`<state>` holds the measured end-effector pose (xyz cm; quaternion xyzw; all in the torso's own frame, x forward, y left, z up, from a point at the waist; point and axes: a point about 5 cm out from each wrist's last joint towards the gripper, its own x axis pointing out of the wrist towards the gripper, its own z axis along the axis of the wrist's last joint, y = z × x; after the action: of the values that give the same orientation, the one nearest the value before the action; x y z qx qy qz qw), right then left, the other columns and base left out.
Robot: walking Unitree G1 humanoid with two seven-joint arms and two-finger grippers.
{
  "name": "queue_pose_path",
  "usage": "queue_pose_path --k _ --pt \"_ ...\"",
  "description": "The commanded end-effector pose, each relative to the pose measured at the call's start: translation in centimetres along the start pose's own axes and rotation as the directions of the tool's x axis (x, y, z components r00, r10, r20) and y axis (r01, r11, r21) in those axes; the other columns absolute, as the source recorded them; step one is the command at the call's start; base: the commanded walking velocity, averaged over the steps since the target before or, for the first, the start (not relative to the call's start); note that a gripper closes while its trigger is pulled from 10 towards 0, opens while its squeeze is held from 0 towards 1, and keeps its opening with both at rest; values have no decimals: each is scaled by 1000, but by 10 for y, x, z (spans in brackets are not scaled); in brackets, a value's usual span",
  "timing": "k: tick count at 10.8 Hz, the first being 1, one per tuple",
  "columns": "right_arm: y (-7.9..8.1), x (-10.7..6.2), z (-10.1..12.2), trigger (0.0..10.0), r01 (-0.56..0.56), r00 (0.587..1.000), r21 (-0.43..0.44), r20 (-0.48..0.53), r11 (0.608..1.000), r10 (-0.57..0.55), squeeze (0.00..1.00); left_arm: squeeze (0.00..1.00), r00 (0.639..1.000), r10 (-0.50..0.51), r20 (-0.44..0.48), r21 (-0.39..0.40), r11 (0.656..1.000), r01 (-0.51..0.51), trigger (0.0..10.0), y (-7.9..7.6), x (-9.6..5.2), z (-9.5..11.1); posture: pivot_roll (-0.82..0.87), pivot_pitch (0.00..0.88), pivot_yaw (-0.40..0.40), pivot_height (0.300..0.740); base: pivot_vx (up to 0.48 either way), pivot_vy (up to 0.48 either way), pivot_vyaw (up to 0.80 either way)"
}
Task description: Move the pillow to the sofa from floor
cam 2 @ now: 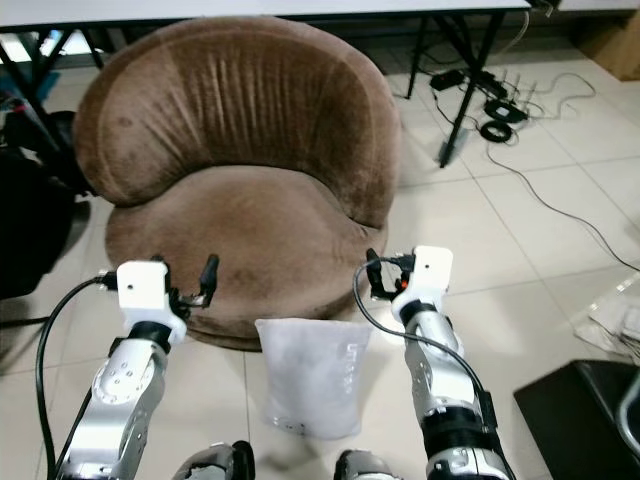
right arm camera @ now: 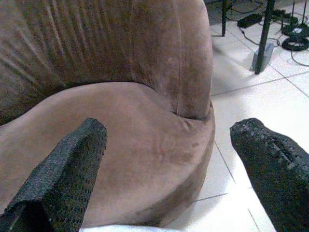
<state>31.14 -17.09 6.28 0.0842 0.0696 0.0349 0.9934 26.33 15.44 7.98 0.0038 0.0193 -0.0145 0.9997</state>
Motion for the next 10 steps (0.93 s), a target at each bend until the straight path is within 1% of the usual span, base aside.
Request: queue_pose_path --k 1,3,5,7,10 --pt "2 2 0 10000 -21 1000 -13 -19 1000 21 0 0 1000 15 -11 -6 1000 -15 10000 0 -4 -3 -3 162 -13 740 0 0 0" --pt "7 4 0 10000 -57 998 -25 -30 998 56 0 0 999 37 -17 -10 999 -37 10000 2 -7 -4 3 175 -26 740 0 0 0" --pt "10 6 1 10000 -65 997 -24 -34 998 64 0 0 999 40 -23 -7 999 -40 10000 2 -10 -5 7 189 -37 740 0 0 0" --pt "12 8 1 10000 -73 997 -22 -38 997 72 0 0 999 34 -20 18 999 -34 10000 3 -12 -4 22 203 -39 740 0 0 0" --pt "15 9 3 10000 -57 998 6 -11 998 57 0 0 999 21 38 59 998 -23 10000 9 -2 9 28 212 -22 740 0 0 0"
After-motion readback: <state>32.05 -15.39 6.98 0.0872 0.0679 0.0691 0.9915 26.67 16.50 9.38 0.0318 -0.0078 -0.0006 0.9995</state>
